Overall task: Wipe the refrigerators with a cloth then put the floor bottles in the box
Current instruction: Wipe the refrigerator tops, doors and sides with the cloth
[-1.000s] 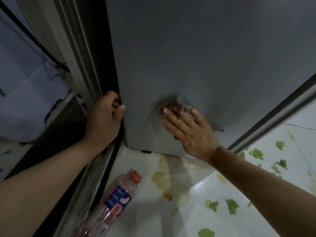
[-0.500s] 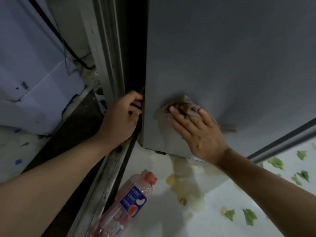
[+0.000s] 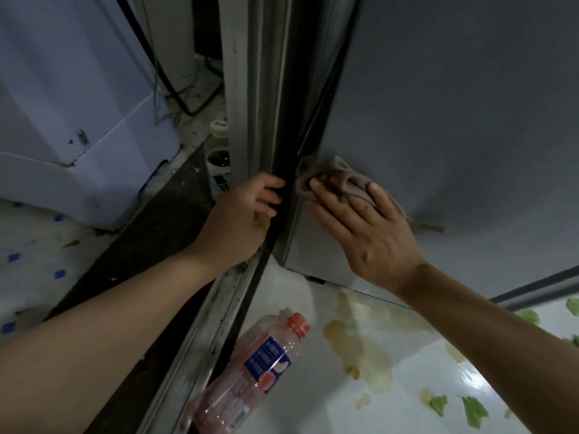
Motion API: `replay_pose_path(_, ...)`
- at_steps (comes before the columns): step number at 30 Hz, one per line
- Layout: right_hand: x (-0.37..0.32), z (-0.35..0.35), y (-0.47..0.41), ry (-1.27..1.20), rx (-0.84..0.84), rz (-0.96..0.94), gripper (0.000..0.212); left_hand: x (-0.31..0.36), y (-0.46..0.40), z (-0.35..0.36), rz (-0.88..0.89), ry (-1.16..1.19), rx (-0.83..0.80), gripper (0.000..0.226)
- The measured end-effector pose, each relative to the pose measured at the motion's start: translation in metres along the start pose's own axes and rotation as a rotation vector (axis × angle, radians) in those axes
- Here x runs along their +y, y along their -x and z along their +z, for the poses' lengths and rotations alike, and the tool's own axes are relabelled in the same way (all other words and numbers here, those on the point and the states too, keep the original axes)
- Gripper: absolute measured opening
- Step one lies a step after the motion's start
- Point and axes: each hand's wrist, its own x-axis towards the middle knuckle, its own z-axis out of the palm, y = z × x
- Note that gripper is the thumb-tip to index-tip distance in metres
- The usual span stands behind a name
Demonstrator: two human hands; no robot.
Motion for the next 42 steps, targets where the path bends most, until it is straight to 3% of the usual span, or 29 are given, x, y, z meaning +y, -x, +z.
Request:
replay_pose_path(4,-0.032,0.022,0.015,0.113,-0.439,-0.345,0.065,-0.008,0.006,-0.003,-0.032,-0.022,0.008,0.044)
replay_pose_path(6,-0.040,0.023,0.016,0.123,-0.568,-0.371,0.065,-0.011,0.010,-0.007,-0.036,-0.033,0.010,0.043)
replay_pose_path(9,-0.029,0.018,0.010,0.134,-0.331,-0.310,0.061,-0.016,0.012,-0.012,-0.040,-0.050,0.004,0.041)
replay_pose_path(12,-0.011,0.011,-0.003,-0.019,0.015,-0.049,0.052,-0.023,0.011,-0.010,-0.055,-0.058,0.013,0.040)
replay_pose_path(15,-0.010,0.017,-0.007,-0.004,0.109,0.001,0.052,-0.030,0.012,-0.001,-0.085,-0.073,0.013,0.041)
replay_pose_path(17,-0.021,0.027,-0.003,0.069,0.040,-0.048,0.054,-0.036,0.013,0.003,-0.100,-0.088,0.003,0.040)
replay_pose_path(20,-0.047,0.048,0.021,0.167,-0.192,-0.291,0.060,-0.044,0.016,0.008,-0.118,-0.098,-0.019,0.041)
replay_pose_path(22,-0.063,0.059,0.033,0.170,-0.311,-0.340,0.067,-0.048,0.017,0.008,-0.110,-0.117,-0.022,0.042)
replay_pose_path(28,-0.097,0.086,0.041,0.196,-0.643,-0.592,0.064,-0.046,0.016,0.013,-0.122,-0.145,-0.067,0.042)
replay_pose_path(33,-0.093,0.083,0.050,0.209,-0.638,-0.555,0.069,-0.029,0.011,0.031,-0.114,-0.154,-0.067,0.045)
replay_pose_path(36,-0.067,0.077,0.093,0.222,-0.495,-0.442,0.074,-0.016,0.003,0.043,-0.117,-0.124,-0.060,0.052)
replay_pose_path(39,-0.032,0.066,0.146,0.164,-0.371,-0.259,0.057,-0.006,-0.002,0.054,-0.133,-0.102,-0.024,0.053)
replay_pose_path(42,-0.014,0.055,0.168,0.212,-0.422,-0.244,0.057,-0.002,-0.002,0.061,-0.133,-0.166,0.037,0.045)
